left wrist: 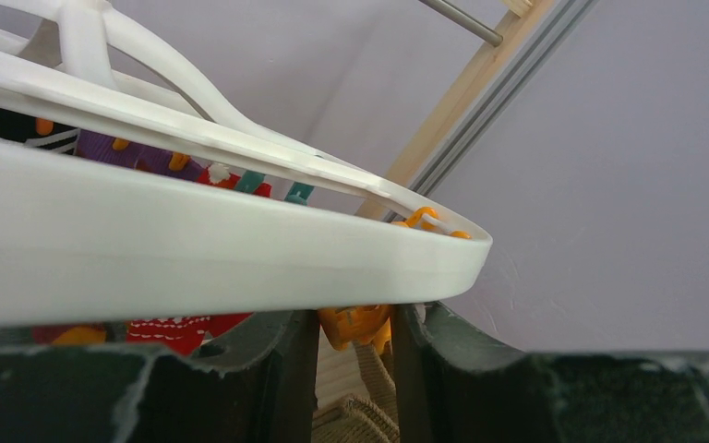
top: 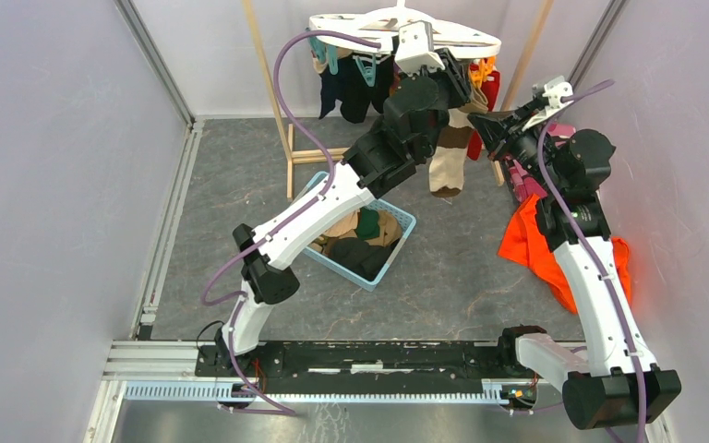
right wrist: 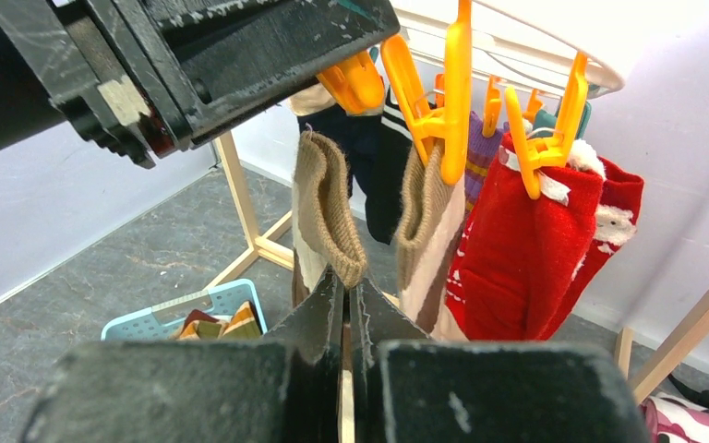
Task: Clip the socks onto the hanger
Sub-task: Open the clamp at the hanger, then clamp the sock onto the hanger.
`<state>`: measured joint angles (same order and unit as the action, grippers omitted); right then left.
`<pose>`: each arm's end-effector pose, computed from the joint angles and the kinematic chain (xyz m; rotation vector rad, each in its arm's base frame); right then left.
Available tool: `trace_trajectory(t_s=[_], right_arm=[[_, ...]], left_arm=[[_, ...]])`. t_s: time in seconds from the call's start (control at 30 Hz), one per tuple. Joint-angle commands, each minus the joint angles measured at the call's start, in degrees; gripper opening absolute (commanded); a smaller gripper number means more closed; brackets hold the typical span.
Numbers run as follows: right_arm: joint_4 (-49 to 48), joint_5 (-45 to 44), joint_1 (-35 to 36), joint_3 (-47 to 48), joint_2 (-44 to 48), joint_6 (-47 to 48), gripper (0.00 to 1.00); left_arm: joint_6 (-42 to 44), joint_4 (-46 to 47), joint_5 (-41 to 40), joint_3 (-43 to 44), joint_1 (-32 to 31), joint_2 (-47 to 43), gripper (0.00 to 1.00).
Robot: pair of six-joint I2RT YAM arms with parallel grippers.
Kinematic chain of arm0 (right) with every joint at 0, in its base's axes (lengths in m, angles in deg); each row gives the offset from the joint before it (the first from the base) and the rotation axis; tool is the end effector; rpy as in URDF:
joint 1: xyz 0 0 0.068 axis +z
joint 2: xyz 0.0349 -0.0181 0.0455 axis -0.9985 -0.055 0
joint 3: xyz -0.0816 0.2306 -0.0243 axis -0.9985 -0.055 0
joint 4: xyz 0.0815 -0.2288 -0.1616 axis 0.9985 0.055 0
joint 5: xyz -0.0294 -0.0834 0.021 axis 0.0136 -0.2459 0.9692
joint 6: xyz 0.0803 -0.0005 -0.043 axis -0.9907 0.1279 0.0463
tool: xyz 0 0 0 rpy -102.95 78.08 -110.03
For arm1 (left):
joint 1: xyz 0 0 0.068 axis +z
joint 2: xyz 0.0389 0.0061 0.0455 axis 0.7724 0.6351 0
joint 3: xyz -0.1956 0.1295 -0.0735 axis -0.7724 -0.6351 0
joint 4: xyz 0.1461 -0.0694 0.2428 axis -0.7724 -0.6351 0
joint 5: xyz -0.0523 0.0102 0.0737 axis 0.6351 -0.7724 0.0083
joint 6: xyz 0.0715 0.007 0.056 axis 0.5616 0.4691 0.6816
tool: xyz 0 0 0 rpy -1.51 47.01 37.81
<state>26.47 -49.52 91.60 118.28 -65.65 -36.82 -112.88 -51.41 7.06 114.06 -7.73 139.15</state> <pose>0.3083 0.0660 0.4343 -0.3629 1.3680 0.5826 0.3123 -0.4061 0.5066 -0.1888 1.4109 -0.7282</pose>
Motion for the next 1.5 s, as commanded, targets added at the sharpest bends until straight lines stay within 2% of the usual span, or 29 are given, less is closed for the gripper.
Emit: trace_trajectory(t_s=[0.0, 0.2, 0.63, 1.47], right_arm=[[0.8, -0.7, 0.2, 3.0, 0.0, -0.2, 0.0], [2.3, 0.0, 0.1, 3.1, 0.2, 0.9, 0.0], [-0.8, 2.4, 0.0, 3.8, -0.1, -2.1, 0.0], [0.0, 2.0, -0.4, 4.3, 0.2, -1.7, 0.0]], left_arm=[[-2.2, 0.5, 0.7, -0.9, 0.4, -4.3, 0.04], [-1.8, 0.3, 2.0, -2.1, 0.7, -5.2, 0.04], [-0.2, -0.8, 2.7, -4.4, 0.8, -6.7, 0.04], [3.4, -1.2, 3.5, -6.4, 0.9, -8.7, 0.03]])
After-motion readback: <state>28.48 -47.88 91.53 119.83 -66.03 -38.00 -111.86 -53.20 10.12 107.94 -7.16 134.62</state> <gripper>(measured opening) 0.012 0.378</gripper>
